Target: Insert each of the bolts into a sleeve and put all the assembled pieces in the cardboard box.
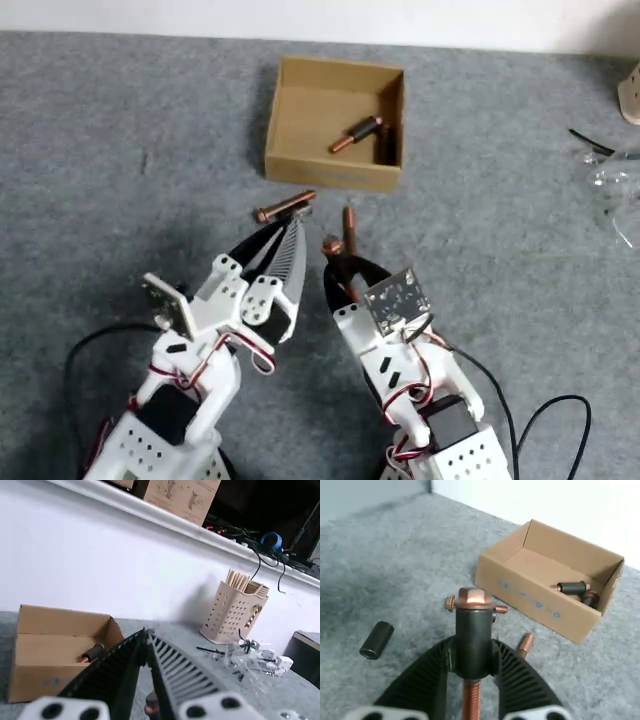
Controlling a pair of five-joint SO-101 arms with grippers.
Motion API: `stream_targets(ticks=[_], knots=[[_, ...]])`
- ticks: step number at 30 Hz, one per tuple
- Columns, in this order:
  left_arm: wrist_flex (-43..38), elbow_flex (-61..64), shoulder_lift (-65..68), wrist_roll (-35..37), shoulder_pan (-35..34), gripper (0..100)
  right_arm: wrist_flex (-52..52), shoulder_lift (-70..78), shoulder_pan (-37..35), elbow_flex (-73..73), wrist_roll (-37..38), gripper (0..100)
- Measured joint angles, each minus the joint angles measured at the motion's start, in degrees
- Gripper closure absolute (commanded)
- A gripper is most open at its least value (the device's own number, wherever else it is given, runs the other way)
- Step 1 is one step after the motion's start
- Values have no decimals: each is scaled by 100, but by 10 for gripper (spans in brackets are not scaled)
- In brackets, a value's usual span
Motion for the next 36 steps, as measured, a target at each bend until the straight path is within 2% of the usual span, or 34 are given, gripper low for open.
stream_targets(ticks=[2, 7, 13, 15, 20, 24, 31, 36], knots=[[264, 0, -237, 0, 0, 993, 0, 0, 0, 0, 0, 995], [352, 0, -299, 0, -237, 989, 0, 0, 0, 0, 0, 995], [352, 0, -299, 0, -571, 828, 0, 0, 149, 0, 0, 995], [369, 0, -299, -9, -747, 806, 0, 0, 211, 0, 0, 995], [633, 0, -299, -18, -1618, 868, 0, 0, 237, 0, 0, 995], [870, 0, -299, -9, -2119, 1000, 0, 0, 237, 0, 0, 995], [1099, 0, -299, -9, -2180, 993, 0, 0, 782, 0, 0, 995], [1292, 0, -281, -9, -2242, 993, 0, 0, 835, 0, 0, 995]])
